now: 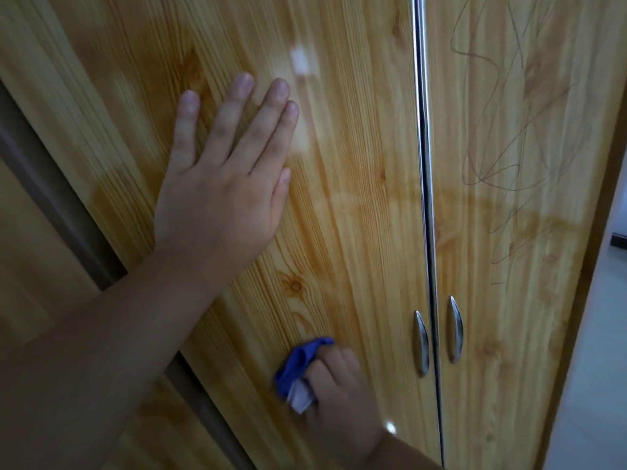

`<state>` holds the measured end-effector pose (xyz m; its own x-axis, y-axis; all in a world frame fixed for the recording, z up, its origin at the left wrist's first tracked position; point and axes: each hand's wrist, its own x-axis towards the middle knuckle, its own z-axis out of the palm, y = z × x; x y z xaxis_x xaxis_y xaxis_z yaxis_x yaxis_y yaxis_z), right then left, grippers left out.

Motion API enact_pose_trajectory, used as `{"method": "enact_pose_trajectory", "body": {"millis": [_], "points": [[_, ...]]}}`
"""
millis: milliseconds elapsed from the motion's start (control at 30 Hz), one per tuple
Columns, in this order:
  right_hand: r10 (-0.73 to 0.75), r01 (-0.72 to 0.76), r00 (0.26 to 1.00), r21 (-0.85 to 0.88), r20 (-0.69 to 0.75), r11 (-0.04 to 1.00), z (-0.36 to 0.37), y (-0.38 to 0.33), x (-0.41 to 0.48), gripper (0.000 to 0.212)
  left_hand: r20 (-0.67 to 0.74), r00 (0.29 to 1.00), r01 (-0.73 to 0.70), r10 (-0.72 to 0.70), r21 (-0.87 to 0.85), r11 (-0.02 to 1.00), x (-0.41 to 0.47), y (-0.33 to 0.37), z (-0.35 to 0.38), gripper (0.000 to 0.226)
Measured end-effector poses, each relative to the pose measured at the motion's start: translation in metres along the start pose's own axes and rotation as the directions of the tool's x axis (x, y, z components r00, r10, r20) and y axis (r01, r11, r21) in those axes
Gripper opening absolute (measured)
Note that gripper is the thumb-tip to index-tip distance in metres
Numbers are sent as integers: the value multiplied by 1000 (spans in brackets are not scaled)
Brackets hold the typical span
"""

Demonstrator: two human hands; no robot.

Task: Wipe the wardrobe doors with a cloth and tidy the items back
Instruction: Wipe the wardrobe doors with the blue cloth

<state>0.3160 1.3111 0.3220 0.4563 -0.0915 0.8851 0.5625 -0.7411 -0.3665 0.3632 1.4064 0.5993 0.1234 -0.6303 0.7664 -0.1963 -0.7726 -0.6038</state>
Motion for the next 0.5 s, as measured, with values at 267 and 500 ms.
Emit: {"method": "enact_pose_trajectory", "body": {"millis": [267,500], "points": [[49,-58,989,66,137,996,-38,-16,13,14,-29,1000,-7,6,-24,1000,1,2,-1,56],[734,-742,659,297,162,601,-120,-13,31,39,-54,999,-7,4,-52,999,-1,0,0,55]]}}
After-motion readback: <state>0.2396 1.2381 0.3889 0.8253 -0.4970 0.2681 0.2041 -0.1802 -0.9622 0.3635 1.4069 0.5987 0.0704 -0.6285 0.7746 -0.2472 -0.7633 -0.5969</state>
